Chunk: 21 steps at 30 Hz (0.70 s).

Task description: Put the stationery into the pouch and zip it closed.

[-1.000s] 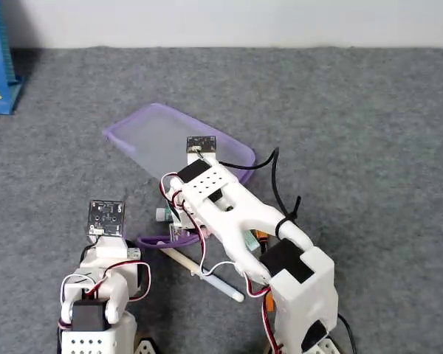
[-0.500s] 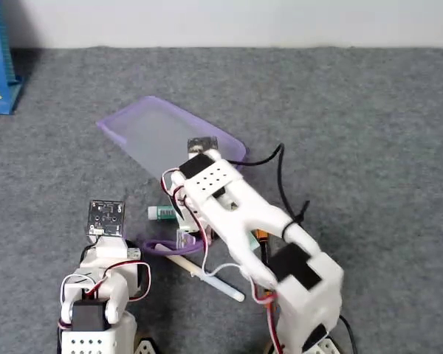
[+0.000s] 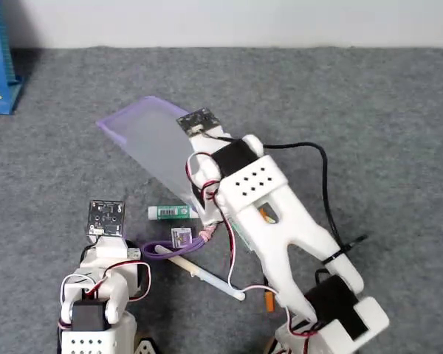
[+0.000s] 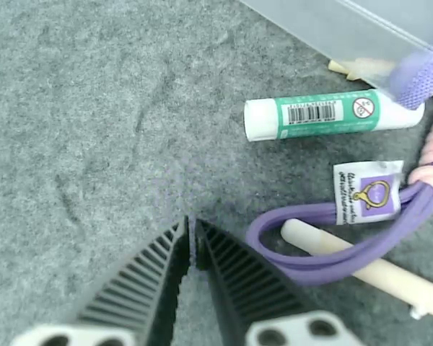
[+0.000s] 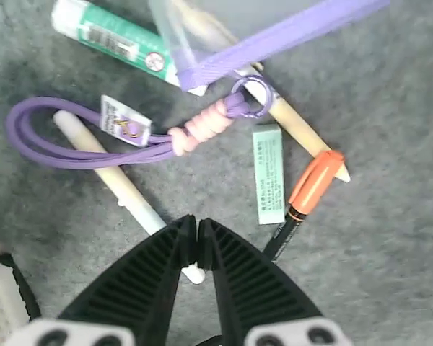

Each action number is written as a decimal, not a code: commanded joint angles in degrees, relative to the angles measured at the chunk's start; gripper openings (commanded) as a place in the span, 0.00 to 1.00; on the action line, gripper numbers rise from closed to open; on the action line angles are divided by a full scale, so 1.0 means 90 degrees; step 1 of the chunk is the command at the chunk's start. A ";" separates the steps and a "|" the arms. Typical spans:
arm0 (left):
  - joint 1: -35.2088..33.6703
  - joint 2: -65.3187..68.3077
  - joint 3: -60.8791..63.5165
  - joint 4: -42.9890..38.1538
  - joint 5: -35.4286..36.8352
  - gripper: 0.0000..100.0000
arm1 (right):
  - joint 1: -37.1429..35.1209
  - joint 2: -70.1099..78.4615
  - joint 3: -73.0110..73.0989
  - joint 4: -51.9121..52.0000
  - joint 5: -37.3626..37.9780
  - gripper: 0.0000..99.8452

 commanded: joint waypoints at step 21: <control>-0.0039 -0.0068 -0.0063 0.0029 -0.0020 0.01 | -0.0503 0.2349 0.0186 -0.2359 -0.1709 0.16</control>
